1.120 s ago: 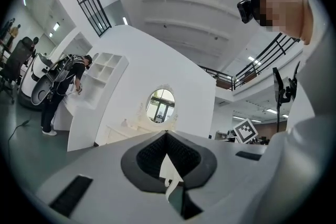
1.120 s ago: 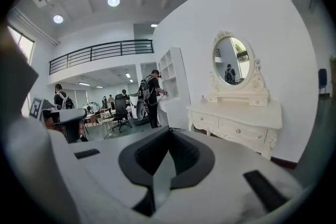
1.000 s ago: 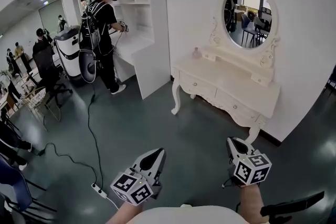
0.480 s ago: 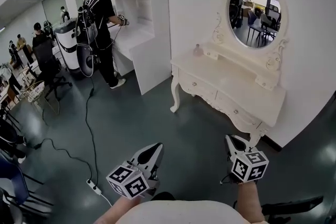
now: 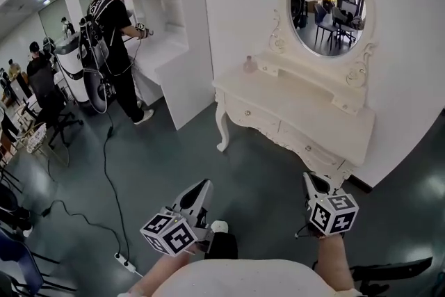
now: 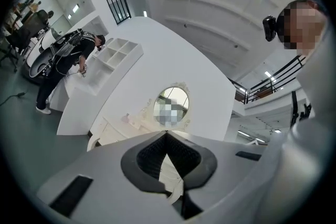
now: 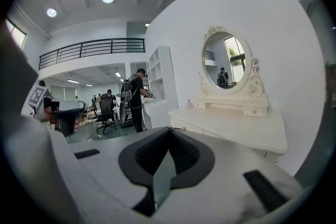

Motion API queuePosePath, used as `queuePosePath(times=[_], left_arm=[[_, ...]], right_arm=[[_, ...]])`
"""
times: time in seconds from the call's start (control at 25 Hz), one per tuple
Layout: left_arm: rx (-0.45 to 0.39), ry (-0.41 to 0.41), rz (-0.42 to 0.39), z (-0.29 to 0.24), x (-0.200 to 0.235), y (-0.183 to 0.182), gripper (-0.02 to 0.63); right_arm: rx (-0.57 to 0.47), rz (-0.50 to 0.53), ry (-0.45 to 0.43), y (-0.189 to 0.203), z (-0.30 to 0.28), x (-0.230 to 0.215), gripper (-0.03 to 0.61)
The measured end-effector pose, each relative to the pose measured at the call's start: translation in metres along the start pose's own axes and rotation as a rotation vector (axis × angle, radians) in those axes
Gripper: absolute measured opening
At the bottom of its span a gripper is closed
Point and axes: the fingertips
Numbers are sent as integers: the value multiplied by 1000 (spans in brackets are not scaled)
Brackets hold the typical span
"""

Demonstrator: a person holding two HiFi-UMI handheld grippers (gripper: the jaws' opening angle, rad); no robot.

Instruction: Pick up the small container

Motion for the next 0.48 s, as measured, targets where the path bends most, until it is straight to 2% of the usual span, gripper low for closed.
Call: queuePosePath(times=[0.24, 0.48], left_arm=[[32, 92, -63, -68, 30, -34, 2], [2, 159, -95, -128, 77, -108, 2]], right_arm=[[-4, -20, 93, -32, -38, -29, 2], [-36, 26, 137, -97, -94, -26, 2]])
Point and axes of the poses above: the fingertips, and each gripper's own axes: z backward along the fingers, x to its left, y out of its underside, and after that the axes turned 6 degrees about x, right-handed
